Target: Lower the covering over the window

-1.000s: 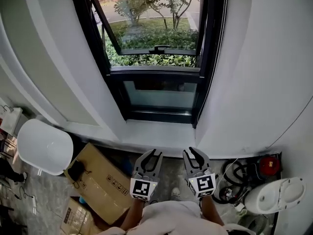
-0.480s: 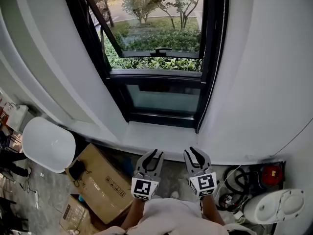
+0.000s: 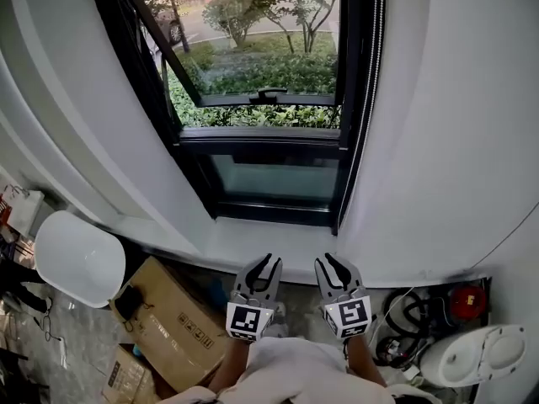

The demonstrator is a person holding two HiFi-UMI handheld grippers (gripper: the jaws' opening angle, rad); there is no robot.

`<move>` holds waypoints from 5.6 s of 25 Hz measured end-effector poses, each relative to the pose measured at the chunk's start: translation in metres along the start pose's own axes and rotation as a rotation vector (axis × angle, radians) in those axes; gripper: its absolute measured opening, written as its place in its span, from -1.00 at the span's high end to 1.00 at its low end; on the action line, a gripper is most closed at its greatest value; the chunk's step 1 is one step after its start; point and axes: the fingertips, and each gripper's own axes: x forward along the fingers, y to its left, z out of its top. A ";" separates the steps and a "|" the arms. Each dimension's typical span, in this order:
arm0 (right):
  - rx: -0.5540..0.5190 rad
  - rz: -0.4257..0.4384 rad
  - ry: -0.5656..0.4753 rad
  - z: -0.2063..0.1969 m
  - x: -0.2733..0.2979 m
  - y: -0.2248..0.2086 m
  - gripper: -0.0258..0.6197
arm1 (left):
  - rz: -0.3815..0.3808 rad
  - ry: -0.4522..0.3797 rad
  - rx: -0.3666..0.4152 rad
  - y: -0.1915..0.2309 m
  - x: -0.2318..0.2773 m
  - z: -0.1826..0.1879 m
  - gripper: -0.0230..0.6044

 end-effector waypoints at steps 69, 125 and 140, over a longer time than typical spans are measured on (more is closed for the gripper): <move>-0.046 -0.388 0.094 0.025 0.252 -0.165 0.69 | -0.380 -0.055 -0.005 0.144 0.301 -0.031 0.66; 0.066 -0.710 0.117 0.010 0.164 -0.226 0.69 | -0.691 -0.056 0.030 -0.046 0.424 -0.018 0.44; 0.053 -0.697 0.114 0.010 0.155 -0.223 0.73 | -0.556 -0.010 0.062 -0.047 0.443 -0.030 0.57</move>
